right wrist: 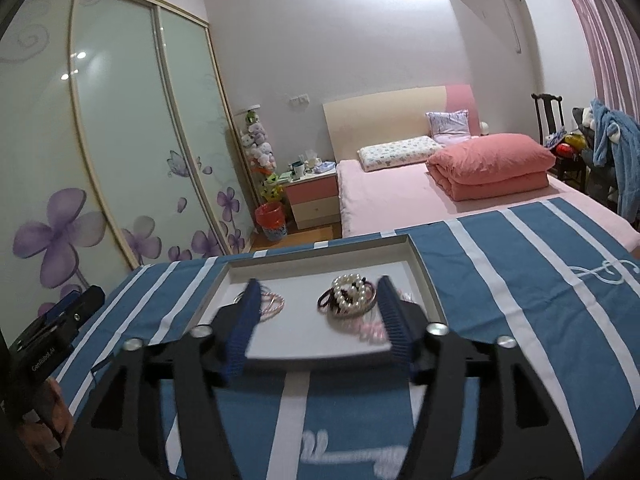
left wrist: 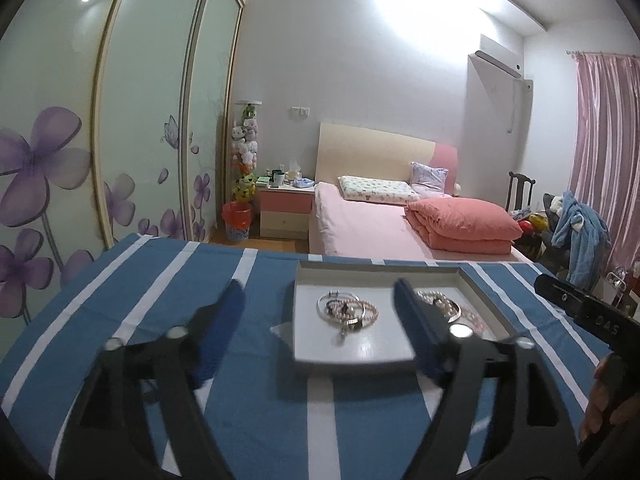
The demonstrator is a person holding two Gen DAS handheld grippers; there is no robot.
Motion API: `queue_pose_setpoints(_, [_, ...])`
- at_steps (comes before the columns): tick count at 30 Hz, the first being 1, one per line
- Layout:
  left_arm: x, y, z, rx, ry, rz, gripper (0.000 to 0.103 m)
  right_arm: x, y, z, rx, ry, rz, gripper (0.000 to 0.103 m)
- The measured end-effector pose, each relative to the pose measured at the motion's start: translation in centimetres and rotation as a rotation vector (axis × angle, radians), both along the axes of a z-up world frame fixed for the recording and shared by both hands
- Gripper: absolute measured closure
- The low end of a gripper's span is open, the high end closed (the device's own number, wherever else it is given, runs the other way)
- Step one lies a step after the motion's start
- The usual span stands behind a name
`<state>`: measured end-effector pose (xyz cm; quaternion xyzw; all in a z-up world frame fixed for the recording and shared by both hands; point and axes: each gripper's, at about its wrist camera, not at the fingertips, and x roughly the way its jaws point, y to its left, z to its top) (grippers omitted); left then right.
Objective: Organize jewelry
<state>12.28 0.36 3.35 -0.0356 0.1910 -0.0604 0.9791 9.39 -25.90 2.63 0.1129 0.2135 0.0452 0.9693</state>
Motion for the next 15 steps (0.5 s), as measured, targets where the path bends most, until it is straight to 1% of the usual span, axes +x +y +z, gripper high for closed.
queue_pose_setpoints(1, [-0.7, -0.1, 0.0, 0.003, 0.0, -0.004, 0.015, -0.5, -0.1, 0.0, -0.001, -0.002, 0.002, 0.027])
queue_pose_setpoints(2, [-1.3, -0.2, 0.0, 0.008, -0.001, -0.008, 0.009, -1.1, 0.0, 0.0, -0.004, -0.005, 0.006, 0.024])
queue_pose_setpoints(3, [-2.2, -0.4, -0.2, 0.014, -0.005, -0.01, 0.005, -1.9, 0.3, -0.1, -0.009, -0.01, 0.009, 0.019])
queue_pose_setpoints(4, [-3.0, -0.5, -0.3, 0.025, -0.009, -0.012, 0.004, -2.3, 0.4, 0.0, -0.016, -0.013, 0.009, 0.013])
queue_pose_setpoints(6, [-4.1, -0.5, -0.6, 0.042, -0.014, -0.014, 0.004, -3.5, 0.6, -0.2, -0.032, -0.019, 0.008, 0.005])
queue_pose_setpoints(9, [-6.1, -0.5, -1.0, 0.045, -0.019, -0.011, 0.004, -4.9, 0.9, -0.3, -0.058, -0.027, -0.005, 0.002])
queue_pose_setpoints(15, [-8.9, 0.2, -1.2, 0.028, -0.049, 0.023, 0.004, -7.6, 0.9, -0.7, -0.118, -0.064, -0.039, 0.002])
